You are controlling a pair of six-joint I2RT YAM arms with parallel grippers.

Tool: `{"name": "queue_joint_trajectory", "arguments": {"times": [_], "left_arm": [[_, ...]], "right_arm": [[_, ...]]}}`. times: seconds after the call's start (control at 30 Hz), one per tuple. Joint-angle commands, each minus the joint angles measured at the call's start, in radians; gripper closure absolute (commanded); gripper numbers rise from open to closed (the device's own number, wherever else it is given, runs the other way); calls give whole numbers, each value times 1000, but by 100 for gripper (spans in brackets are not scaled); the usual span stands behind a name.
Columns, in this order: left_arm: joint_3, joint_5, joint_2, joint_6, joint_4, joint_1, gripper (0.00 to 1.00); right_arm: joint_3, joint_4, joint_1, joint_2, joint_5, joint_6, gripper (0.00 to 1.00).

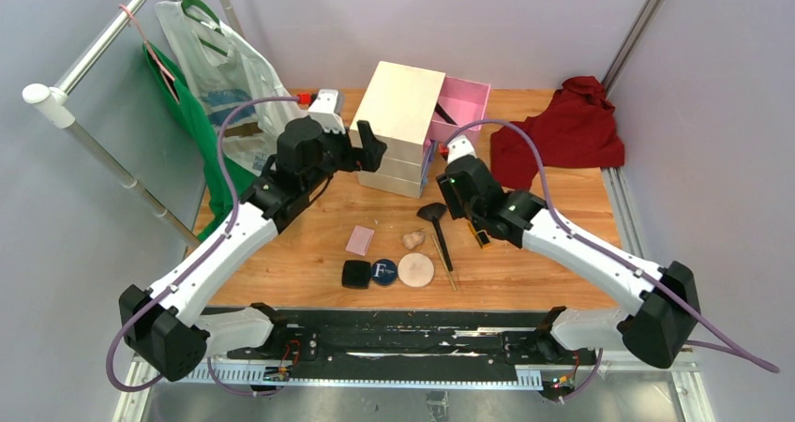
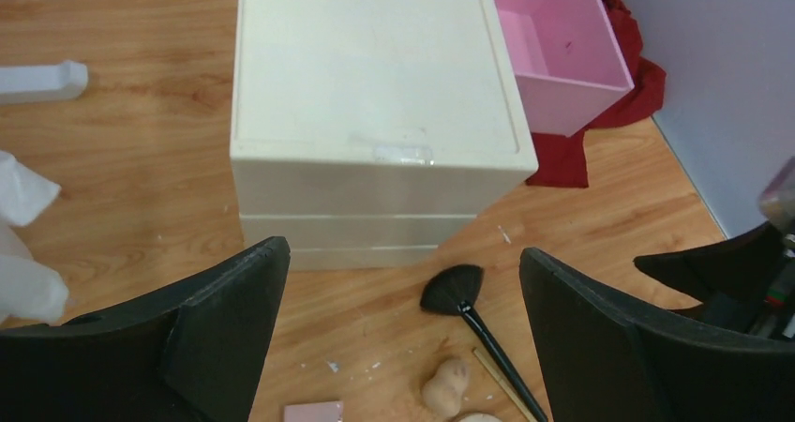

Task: Organize the makeup
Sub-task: Pick up the makeup brush from the center of the board.

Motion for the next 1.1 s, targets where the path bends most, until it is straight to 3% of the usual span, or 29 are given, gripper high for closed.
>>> {"name": "queue_joint_trajectory", "arguments": {"times": [0.0, 0.13, 0.43, 1.07], "left_arm": [[-107, -13, -42, -52, 30, -23, 2], [-183, -15, -66, -79, 76, -30, 2], [-197, -61, -66, -54, 67, -34, 2], [-211, -66, -54, -50, 82, -34, 2]], "right_arm": [[-68, 87, 15, 63, -90, 67, 49], [-91, 128, 15, 144, -142, 84, 50], [-114, 216, 14, 275, -229, 102, 52], [-152, 286, -17, 396, -281, 132, 59]]}}
